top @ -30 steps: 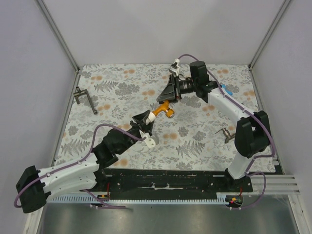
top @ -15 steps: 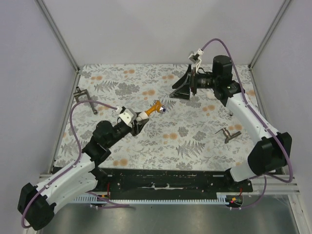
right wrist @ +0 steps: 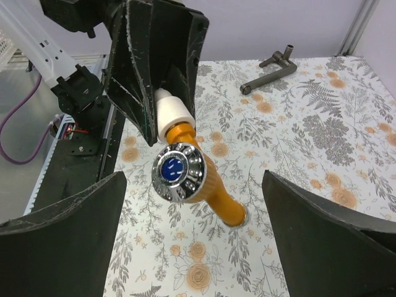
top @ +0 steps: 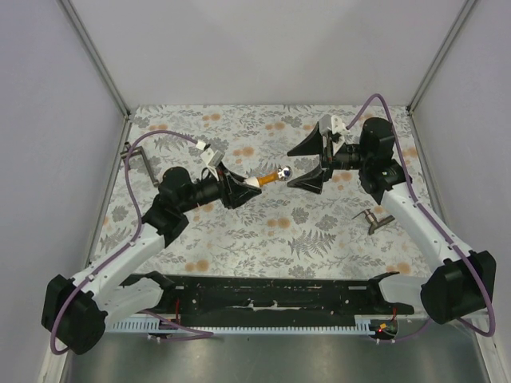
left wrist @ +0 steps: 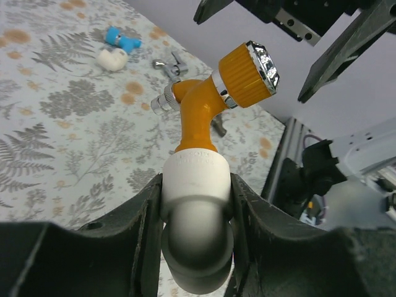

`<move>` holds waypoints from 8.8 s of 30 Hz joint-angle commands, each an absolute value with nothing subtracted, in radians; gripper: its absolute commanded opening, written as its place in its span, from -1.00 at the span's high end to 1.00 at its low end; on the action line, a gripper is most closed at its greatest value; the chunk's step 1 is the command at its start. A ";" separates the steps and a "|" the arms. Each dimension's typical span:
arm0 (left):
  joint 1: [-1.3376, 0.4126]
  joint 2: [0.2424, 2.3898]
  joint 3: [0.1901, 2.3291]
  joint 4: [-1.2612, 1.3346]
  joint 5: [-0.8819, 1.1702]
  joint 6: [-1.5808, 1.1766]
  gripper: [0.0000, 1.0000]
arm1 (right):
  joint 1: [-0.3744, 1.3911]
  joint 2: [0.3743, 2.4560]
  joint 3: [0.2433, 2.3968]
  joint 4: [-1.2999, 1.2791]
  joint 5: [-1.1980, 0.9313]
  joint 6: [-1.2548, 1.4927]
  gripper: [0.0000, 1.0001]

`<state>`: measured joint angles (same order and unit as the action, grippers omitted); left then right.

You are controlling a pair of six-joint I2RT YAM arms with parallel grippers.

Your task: Install the water faucets

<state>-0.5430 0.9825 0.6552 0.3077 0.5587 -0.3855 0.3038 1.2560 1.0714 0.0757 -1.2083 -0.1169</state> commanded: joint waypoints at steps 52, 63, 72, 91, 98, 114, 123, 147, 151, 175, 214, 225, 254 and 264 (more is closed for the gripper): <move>-0.927 0.747 0.479 0.411 -0.164 0.371 0.96 | 0.334 1.634 1.209 0.607 -1.173 1.040 -0.96; -0.597 0.728 0.486 0.394 0.202 -0.374 0.96 | 0.299 1.510 1.134 0.559 -1.186 0.700 -0.96; -0.428 0.886 0.624 0.492 0.540 -0.727 0.96 | 0.302 1.297 0.915 0.523 -1.020 0.267 -0.96; -0.411 1.117 0.761 0.842 0.808 -1.192 0.96 | 0.353 1.308 0.931 0.744 -1.060 0.285 -0.89; -0.413 1.135 0.793 0.819 0.836 -1.193 0.96 | 0.402 1.407 0.983 0.941 -1.098 0.472 -0.71; -0.413 1.100 0.867 0.577 0.848 -0.872 0.96 | 0.411 1.509 1.091 1.186 -1.212 0.885 1.00; -0.533 0.910 0.914 0.022 0.464 -0.003 0.96 | 0.417 1.474 1.100 0.947 -1.164 0.962 1.00; -1.066 0.981 0.460 0.757 -0.512 1.173 0.96 | 0.451 1.451 1.213 0.087 -0.913 0.819 0.37; -1.054 0.862 0.491 0.459 -0.486 0.843 0.96 | 0.433 1.431 1.221 0.124 -0.885 0.773 -0.53; -0.518 0.960 0.738 0.120 0.689 -0.385 0.96 | 0.391 1.101 1.154 -0.344 -1.057 -0.541 -0.96; -0.522 1.058 0.879 0.186 1.005 -0.264 0.96 | 0.485 1.341 1.276 -0.178 -1.215 0.055 0.54; -0.572 0.936 0.813 0.160 0.570 -0.031 0.96 | 0.514 1.318 1.157 -0.210 -0.783 0.296 1.00; -0.569 0.835 0.729 -0.196 -0.331 -0.284 -0.64 | 0.396 1.775 0.729 0.905 -0.315 0.661 0.91; -0.535 0.720 0.797 -0.432 -0.578 -0.373 -0.89 | 0.224 1.559 0.552 0.717 -0.216 0.600 -0.96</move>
<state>-0.5381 0.7620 0.7113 -0.3317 -0.4381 -0.3199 0.2825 1.7290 0.6014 0.7959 -0.2829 0.6582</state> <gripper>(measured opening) 0.940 0.971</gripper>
